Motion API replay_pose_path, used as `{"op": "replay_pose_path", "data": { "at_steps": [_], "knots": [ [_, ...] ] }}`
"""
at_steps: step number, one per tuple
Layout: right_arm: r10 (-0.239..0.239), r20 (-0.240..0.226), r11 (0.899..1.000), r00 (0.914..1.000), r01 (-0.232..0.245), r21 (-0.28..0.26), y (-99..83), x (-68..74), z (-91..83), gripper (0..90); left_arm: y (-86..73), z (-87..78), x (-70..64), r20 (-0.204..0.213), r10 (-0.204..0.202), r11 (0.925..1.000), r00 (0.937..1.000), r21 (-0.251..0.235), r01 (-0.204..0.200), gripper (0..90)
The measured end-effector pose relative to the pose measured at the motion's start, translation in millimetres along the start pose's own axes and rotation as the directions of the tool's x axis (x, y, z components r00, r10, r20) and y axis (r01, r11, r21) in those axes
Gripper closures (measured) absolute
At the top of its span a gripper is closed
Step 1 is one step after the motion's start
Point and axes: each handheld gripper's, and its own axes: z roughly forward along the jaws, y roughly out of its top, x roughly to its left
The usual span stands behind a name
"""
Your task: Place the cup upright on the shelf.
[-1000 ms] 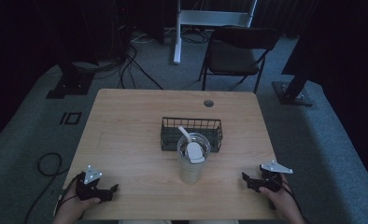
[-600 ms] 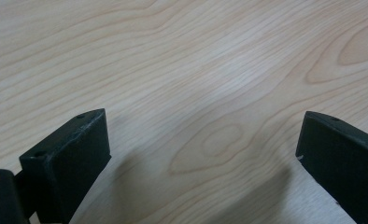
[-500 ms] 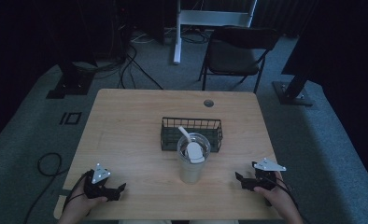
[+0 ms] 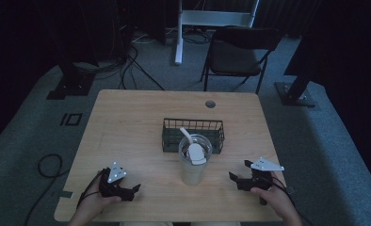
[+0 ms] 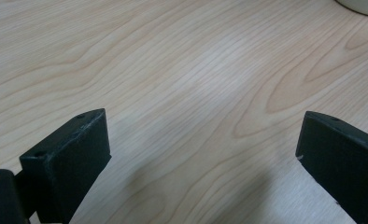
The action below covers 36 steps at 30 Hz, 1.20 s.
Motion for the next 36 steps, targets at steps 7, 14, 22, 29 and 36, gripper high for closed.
{"op": "replay_pose_path", "data": {
  "at_steps": [7,14,22,29,36],
  "knots": [
    [-0.025,-0.048,0.999,0.9985,0.024,-0.025,8.6,10.8,4.2,11.9,14.8,12.8,-17.0,0.039,0.038,0.9989,0.9985,-0.031,-0.036,3.8],
    [-0.042,-0.079,0.998,0.996,0.039,-0.039,13.1,18.4,6.7,11.8,26.3,19.2,-28.3,0.062,0.071,0.9958,0.9956,-0.062,-0.067,3.8],
    [-0.065,-0.13,0.997,0.9894,0.057,-0.059,21.4,29.3,9.2,11.9,39.5,31.3,-42.9,0.1,0.085,0.9939,0.9913,-0.079,-0.077,3.8],
    [-0.095,-0.18,0.993,0.9791,0.079,-0.091,28.7,39.9,12.6,11.9,53.1,44.5,-60.1,0.127,0.137,0.9884,0.9824,-0.083,-0.127,4.3],
    [-0.112,-0.221,0.99,0.9688,0.09,-0.108,31.6,48.2,17.4,12.9,66.4,51.8,-72.8,0.16,0.152,0.9857,0.9754,-0.098,-0.137,4.7]
  ]
}}
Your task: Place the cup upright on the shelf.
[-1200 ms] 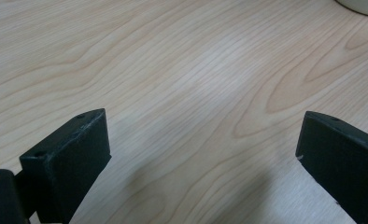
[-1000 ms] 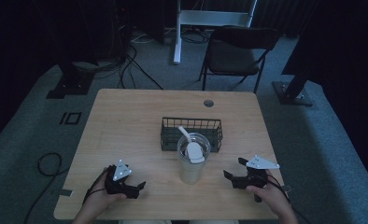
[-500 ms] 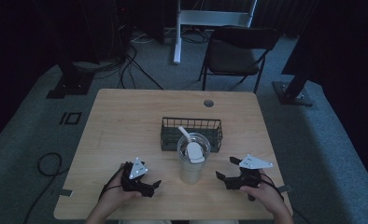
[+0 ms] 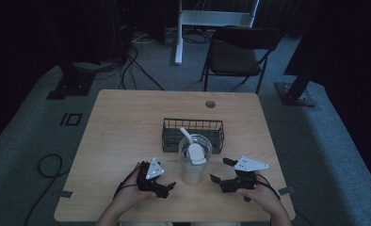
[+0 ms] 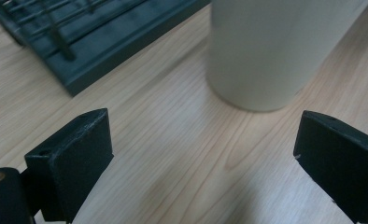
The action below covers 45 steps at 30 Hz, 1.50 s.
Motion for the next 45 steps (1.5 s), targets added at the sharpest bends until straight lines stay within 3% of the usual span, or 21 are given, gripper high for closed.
{"op": "replay_pose_path", "data": {
  "at_steps": [4,9,17,22,33,39,45],
  "knots": [
    [-0.001,-0.028,1.0,0.9996,0.001,-0.011,3.7,3.4,3.7,12.9,6.7,6.8,-5.3,0.024,-0.003,1.0,0.9997,0.003,0.002,6.2],
    [-0.03,-0.064,0.999,0.9975,0.029,-0.019,8.5,9.1,9.0,12.9,11.5,15.0,-12.2,0.065,0.021,0.9995,0.9977,0.024,-0.022,6.2],
    [-0.06,-0.108,0.997,0.9923,0.054,-0.064,15.5,13.5,16.5,12.8,20.2,22.5,-16.8,0.089,0.032,0.9995,0.9955,-0.005,-0.032,6.3],
    [-0.057,-0.137,0.996,0.9889,0.047,-0.075,16.1,15.1,23.4,12.8,23.4,26.3,-17.4,0.092,0.03,0.9992,0.9953,-0.028,-0.027,7.3],
    [-0.109,-0.163,0.989,0.9806,0.091,-0.115,24.2,18.3,39.2,12.8,29.0,36.3,-21.1,0.112,0.014,0.9982,0.9936,-0.059,-0.008,10.9],
    [-0.134,-0.172,0.986,0.9759,0.115,-0.117,26.3,17.3,46.4,10.1,29.2,40.5,-23.6,0.112,0.037,0.9971,0.993,-0.07,-0.03,14.0],
    [-0.148,-0.187,0.983,0.9711,0.123,-0.138,24.9,14.9,50.7,9.3,27.6,42.6,-24.0,0.114,0.029,0.9958,0.9931,-0.089,-0.019,13.7]
  ]
}}
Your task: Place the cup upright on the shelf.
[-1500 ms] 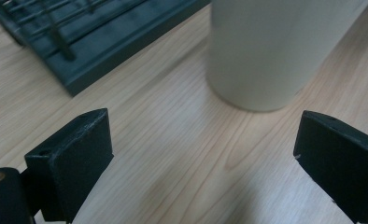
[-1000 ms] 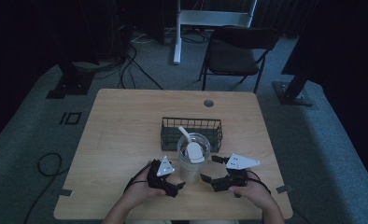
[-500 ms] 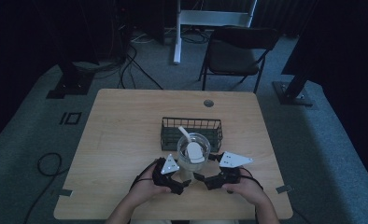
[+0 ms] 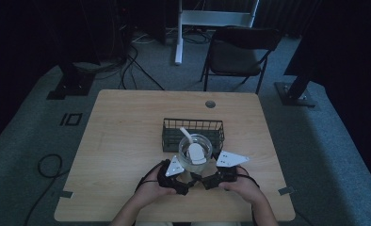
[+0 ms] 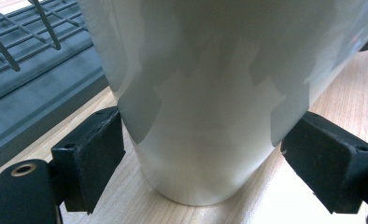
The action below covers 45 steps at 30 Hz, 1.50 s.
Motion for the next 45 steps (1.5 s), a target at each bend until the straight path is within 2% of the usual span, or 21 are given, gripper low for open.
{"op": "replay_pose_path", "data": {
  "at_steps": [2,7,13,19,27,35,37,41,45],
  "knots": [
    [0.008,-0.005,1.0,1.0,-0.008,-0.005,-0.5,-1.1,1.9,8.6,-0.2,0.9,0.3,0.002,0.0,1.0,1.0,-0.007,0.0,13.5],
    [-0.007,0.003,1.0,1.0,0.007,-0.011,0.8,-2.1,8.7,8.3,0.7,2.4,1.7,0.001,-0.003,0.9996,1.0,-0.027,0.003,12.9],
    [0.003,0.008,0.999,1.0,-0.003,-0.05,-0.1,-4.9,16.0,8.3,0.7,2.3,3.3,-0.007,-0.004,0.9991,1.0,-0.042,0.003,12.5],
    [0.005,0.018,0.998,0.9998,-0.003,-0.07,-2.3,-2.7,18.8,8.3,-0.9,2.3,3.0,-0.008,0.019,0.9987,0.9998,-0.048,-0.02,12.5],
    [0.039,0.041,0.995,0.9984,-0.035,-0.094,-4.4,0.5,20.9,8.4,0.0,5.6,3.6,-0.003,-0.007,0.9967,1.0,-0.08,0.007,11.6],
    [0.044,0.061,0.995,0.9972,-0.038,-0.088,-4.0,3.3,19.9,8.6,-2.9,9.7,2.6,0.003,-0.07,0.9904,0.9975,-0.119,0.07,11.1],
    [0.042,0.074,0.996,0.9963,-0.036,-0.088,-3.5,5.0,20.8,8.6,-3.8,9.5,3.0,0.003,-0.071,0.9896,0.9975,-0.126,0.07,11.1],
    [0.035,0.098,0.997,0.9946,-0.028,-0.072,-1.1,8.9,21.2,8.6,-4.2,8.3,4.0,0.008,-0.041,0.9909,0.9991,-0.128,0.041,11.4],
    [0.047,0.112,0.996,0.9926,-0.038,-0.077,-0.6,9.5,21.7,8.7,-2.1,8.2,6.4,0.022,-0.045,0.9915,0.9987,-0.121,0.048,11.4]
  ]
}}
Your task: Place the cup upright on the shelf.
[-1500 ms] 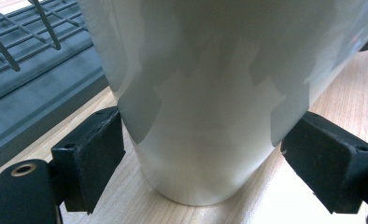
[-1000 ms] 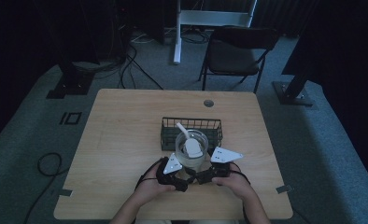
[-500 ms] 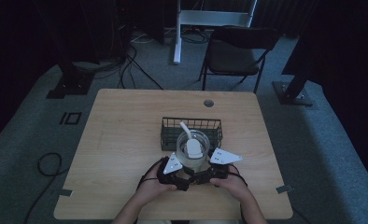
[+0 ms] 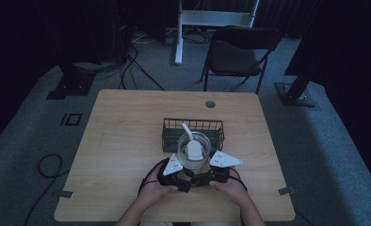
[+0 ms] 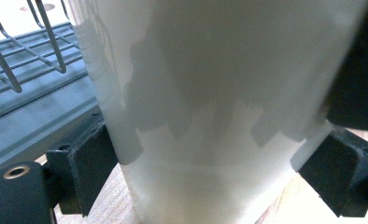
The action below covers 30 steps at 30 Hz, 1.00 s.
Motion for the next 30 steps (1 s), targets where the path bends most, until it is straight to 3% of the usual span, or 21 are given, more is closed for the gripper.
{"op": "replay_pose_path", "data": {
  "at_steps": [5,13,22,30],
  "knots": [
    [0.037,0.002,0.999,0.9993,-0.037,-0.01,2.5,0.2,0.0,8.8,4.2,-1.9,1.7,0.043,-0.029,0.9995,0.9986,-0.008,0.03,11.5],
    [0.021,0.014,0.999,0.9997,-0.02,-0.038,16.1,2.8,-4.5,8.8,24.8,-11.1,3.8,0.018,0.077,0.9969,0.9969,0.014,-0.077,11.6],
    [-0.032,0.023,0.997,0.9992,0.034,-0.073,46.4,-5.7,-8.0,8.9,57.5,-18.1,11.5,-0.011,0.126,0.992,0.992,-0.009,-0.126,11.6],
    [-0.056,0.027,0.994,0.9981,0.058,-0.096,76.5,-21.1,-4.7,8.9,90.8,-22.0,27.8,-0.03,0.164,0.9864,0.986,-0.006,-0.164,11.7]
  ]
}}
